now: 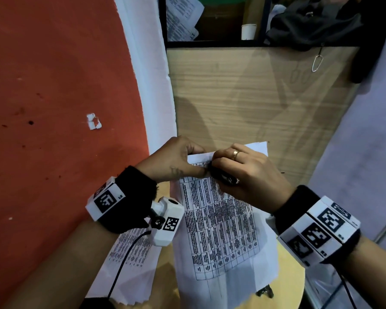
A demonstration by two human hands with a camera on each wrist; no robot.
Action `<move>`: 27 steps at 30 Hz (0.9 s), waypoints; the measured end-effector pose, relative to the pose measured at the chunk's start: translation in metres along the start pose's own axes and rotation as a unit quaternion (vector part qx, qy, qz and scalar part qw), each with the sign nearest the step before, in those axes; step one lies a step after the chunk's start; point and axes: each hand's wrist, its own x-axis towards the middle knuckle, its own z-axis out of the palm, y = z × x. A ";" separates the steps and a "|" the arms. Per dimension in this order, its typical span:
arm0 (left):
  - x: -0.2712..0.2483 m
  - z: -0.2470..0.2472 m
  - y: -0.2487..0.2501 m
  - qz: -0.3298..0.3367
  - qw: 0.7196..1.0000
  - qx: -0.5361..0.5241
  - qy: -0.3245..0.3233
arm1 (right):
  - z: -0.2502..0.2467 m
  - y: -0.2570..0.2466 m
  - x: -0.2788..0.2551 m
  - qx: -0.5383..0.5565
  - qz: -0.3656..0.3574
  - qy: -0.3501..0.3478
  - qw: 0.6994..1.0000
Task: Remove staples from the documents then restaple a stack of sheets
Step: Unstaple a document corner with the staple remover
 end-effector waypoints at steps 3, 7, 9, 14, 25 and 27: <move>0.000 0.001 -0.004 -0.005 0.999 -0.039 -0.016 | 0.003 0.004 0.000 0.006 0.015 0.012 1.000; -0.001 0.005 -0.009 0.007 0.995 -0.097 0.014 | 0.006 0.001 -0.003 0.069 0.070 0.066 0.993; 0.000 0.006 -0.009 0.012 0.993 -0.118 0.020 | 0.007 0.000 -0.006 0.126 0.109 0.087 0.982; -0.002 0.004 -0.009 0.029 0.990 -0.136 0.025 | 0.008 0.001 -0.010 0.261 0.193 0.122 0.938; 0.005 0.026 -0.020 0.025 0.973 0.099 0.208 | 0.035 0.002 -0.010 0.218 0.243 0.202 0.923; 0.006 0.025 -0.024 -0.008 0.958 0.145 0.245 | 0.039 0.003 -0.015 0.173 0.269 0.222 0.921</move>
